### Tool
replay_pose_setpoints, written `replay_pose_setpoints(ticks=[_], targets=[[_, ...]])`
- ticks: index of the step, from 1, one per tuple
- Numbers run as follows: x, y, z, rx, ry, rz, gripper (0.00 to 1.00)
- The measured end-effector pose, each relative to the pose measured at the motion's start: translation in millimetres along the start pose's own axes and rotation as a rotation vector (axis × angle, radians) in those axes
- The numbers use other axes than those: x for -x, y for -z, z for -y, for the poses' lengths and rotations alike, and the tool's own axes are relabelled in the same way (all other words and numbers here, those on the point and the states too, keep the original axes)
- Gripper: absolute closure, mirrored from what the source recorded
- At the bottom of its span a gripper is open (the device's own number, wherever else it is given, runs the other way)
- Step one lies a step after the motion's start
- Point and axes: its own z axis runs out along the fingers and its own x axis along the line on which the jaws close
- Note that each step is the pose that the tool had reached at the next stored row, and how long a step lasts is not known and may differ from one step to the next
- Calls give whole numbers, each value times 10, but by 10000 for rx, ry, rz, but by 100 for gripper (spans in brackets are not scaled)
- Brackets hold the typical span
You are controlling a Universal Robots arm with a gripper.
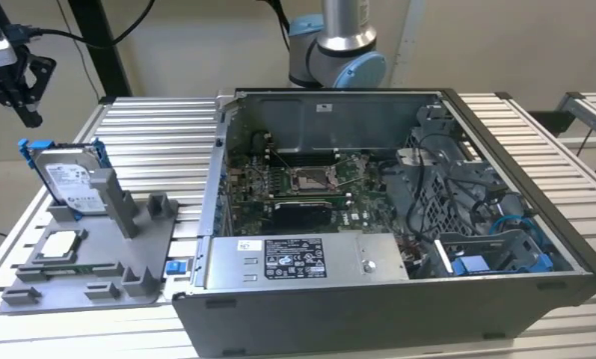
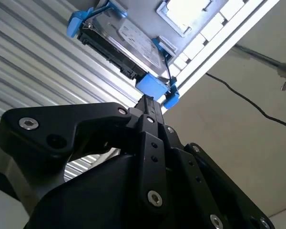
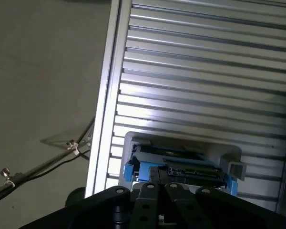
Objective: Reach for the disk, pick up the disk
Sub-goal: 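Pick up the disk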
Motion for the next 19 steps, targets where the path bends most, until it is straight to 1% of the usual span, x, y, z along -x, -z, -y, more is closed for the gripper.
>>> replay_pose_setpoints(ticks=[13,16,19], targets=[[0,0,0,-3,1868,-71,100],[0,0,0,-3,2179,-83,100],[0,0,0,-3,2277,-87,100]])
